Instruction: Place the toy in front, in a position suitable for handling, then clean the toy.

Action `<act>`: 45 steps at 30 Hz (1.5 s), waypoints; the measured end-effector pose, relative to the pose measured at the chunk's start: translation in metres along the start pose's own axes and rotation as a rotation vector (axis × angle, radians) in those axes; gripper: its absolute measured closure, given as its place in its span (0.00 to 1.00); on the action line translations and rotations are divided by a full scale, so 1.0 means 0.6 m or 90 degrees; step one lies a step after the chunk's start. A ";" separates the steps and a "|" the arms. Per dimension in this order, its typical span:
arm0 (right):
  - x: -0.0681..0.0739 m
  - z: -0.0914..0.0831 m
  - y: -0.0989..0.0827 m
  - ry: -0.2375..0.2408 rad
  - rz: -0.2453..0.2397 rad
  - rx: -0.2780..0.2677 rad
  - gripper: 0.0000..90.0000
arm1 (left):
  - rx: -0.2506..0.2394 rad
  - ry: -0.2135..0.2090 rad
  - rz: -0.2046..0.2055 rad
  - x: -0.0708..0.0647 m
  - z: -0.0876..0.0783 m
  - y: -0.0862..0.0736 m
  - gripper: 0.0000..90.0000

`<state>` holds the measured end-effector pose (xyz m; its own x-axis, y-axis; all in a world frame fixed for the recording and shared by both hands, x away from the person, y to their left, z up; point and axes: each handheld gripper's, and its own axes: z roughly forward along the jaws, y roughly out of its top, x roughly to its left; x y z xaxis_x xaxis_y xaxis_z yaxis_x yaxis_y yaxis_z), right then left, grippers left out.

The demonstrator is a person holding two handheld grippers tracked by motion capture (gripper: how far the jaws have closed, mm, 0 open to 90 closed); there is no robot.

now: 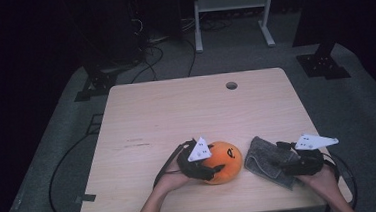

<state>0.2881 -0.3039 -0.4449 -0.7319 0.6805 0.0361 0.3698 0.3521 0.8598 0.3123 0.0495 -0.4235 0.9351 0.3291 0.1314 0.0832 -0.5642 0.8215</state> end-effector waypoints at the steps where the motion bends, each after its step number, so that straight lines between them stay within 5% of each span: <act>1: 0.001 0.000 0.000 0.001 0.000 0.001 0.31 | 0.000 -0.003 -0.003 0.003 -0.002 0.003 0.26; 8: 0.001 -0.008 -0.004 -0.013 0.000 -0.006 0.31 | -0.043 0.023 -0.011 0.003 -0.025 0.010 0.10; 9: 0.001 -0.010 -0.003 -0.016 -0.001 -0.013 0.31 | -0.110 0.051 -0.021 -0.010 -0.040 -0.005 0.09; 11: 0.001 -0.013 -0.002 -0.020 -0.001 -0.019 0.31 | -0.127 0.065 -0.025 -0.020 -0.047 -0.020 0.09; 13: 0.002 -0.013 -0.001 -0.022 -0.002 -0.020 0.31 | -0.116 0.080 -0.026 -0.026 -0.053 -0.030 0.09; 14: 0.003 -0.014 -0.001 -0.023 -0.006 -0.021 0.31 | -0.126 0.059 -0.044 -0.026 -0.057 -0.035 0.08; 22: 0.005 -0.014 -0.001 -0.021 -0.015 -0.021 0.31 | -0.113 0.060 -0.036 -0.019 -0.066 -0.042 0.07; 27: 0.005 -0.009 0.000 -0.016 -0.015 -0.012 0.31 | -0.102 0.063 -0.057 -0.011 -0.058 -0.054 0.05; 43: -0.004 0.021 0.042 -0.002 0.001 -0.028 0.32 | -0.085 0.037 -0.043 -0.007 -0.057 -0.051 0.06; 45: -0.007 0.031 0.051 0.021 0.001 -0.008 0.31 | -0.081 0.039 -0.046 -0.006 -0.057 -0.052 0.06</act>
<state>0.3131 -0.2840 -0.4284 -0.7505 0.6586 0.0538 0.3636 0.3436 0.8659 0.2947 0.0919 -0.4303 0.9052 0.4131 0.0997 0.1015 -0.4379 0.8933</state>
